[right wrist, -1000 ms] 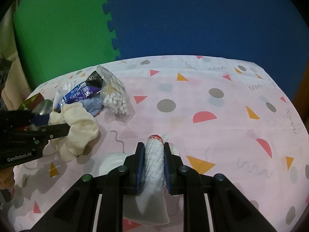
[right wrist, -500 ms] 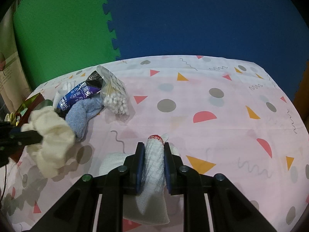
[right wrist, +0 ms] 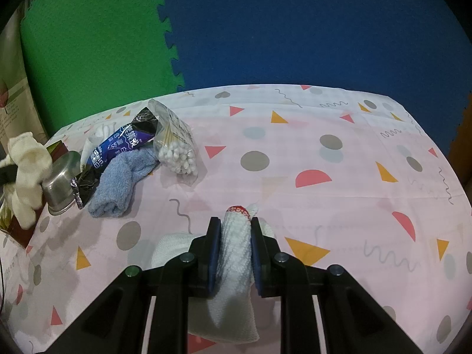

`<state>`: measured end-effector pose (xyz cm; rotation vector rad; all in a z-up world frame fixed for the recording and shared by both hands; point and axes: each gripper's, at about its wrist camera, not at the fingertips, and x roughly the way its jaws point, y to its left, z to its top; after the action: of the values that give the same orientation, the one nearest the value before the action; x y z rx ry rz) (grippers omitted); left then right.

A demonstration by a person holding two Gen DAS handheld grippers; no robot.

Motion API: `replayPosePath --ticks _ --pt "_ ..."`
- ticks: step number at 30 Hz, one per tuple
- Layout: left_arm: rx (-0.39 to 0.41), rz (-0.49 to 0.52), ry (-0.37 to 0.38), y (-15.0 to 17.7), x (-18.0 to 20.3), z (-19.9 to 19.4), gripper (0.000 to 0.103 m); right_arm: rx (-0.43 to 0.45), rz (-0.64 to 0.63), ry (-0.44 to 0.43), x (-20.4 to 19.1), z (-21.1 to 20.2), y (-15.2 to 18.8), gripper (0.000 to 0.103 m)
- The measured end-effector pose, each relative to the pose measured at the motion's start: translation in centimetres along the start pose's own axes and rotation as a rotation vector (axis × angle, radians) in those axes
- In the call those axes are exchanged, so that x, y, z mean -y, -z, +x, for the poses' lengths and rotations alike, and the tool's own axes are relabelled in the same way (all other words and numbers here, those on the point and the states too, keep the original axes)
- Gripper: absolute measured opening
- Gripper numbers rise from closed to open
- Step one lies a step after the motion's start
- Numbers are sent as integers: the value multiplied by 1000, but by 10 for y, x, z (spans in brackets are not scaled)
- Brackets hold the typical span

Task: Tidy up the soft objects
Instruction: 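Carry the cream scrunchie into the gold tray and open the left tool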

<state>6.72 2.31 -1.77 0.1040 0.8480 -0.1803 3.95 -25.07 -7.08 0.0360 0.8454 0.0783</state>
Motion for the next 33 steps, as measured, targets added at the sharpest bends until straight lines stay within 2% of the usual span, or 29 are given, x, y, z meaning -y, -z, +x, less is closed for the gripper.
replayPosePath --ticks 10,15,21,30,33 --pt "27 -145 -180 -16 -92 -17 8 0 -2 2 0 1 0 20" --pt "-3 -234 -214 -21 -135 -7 8 0 -4 3 -1 1 0 20" --pt "-61 -284 -244 -21 -159 24 8 0 -3 3 -1 1 0 20" --pt "-143 -310 -262 -20 -170 65 10 1 -3 3 0 1 0 20" --pt "-158 -304 -274 -20 -171 72 14 1 -3 4 0 1 -1 20"
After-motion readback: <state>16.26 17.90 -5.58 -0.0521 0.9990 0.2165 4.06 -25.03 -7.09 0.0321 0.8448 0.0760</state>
